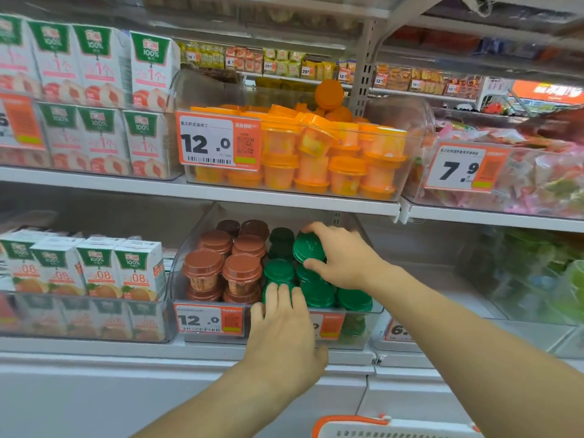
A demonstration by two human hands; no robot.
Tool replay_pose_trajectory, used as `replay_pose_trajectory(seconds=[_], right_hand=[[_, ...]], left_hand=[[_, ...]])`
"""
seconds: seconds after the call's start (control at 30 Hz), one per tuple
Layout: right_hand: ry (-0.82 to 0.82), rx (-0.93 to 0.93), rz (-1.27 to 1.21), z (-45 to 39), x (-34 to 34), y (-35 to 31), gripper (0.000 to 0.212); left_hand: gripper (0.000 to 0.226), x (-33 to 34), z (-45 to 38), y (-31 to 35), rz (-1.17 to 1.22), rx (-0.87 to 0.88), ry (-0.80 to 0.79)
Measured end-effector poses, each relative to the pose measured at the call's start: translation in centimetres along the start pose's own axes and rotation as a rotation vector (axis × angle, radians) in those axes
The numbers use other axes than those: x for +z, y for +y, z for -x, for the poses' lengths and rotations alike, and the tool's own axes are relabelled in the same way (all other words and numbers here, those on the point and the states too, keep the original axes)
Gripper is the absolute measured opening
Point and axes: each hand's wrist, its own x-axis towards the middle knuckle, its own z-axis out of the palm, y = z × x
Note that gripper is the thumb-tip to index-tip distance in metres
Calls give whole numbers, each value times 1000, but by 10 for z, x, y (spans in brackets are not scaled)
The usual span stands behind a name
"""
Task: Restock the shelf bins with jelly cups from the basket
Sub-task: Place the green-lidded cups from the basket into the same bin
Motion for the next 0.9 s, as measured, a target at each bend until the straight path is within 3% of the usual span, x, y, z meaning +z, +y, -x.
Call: replay_pose_trajectory(seconds=[0.33, 0.63, 0.73, 0.8, 0.87, 0.9], right_hand=[[-178, 106, 38, -12, -1, 5, 58], [-182, 115, 69, -8, 1, 9, 58], [-28, 48, 68, 5, -3, 7, 53], [234, -98, -23, 30, -3, 6, 35], [518, -240, -169, 72, 2, 6, 17], [605, -254, -227, 98, 9, 7, 17]], left_hand=[[91, 4, -2, -4, -68, -1, -30], [82, 8, -3, -2, -68, 11, 31], [62, 6, -1, 2, 48, 94, 201], [39, 5, 1, 3, 226, 216, 303], [12, 6, 3, 6, 349, 349, 257], [14, 10, 5, 9, 359, 411, 197]])
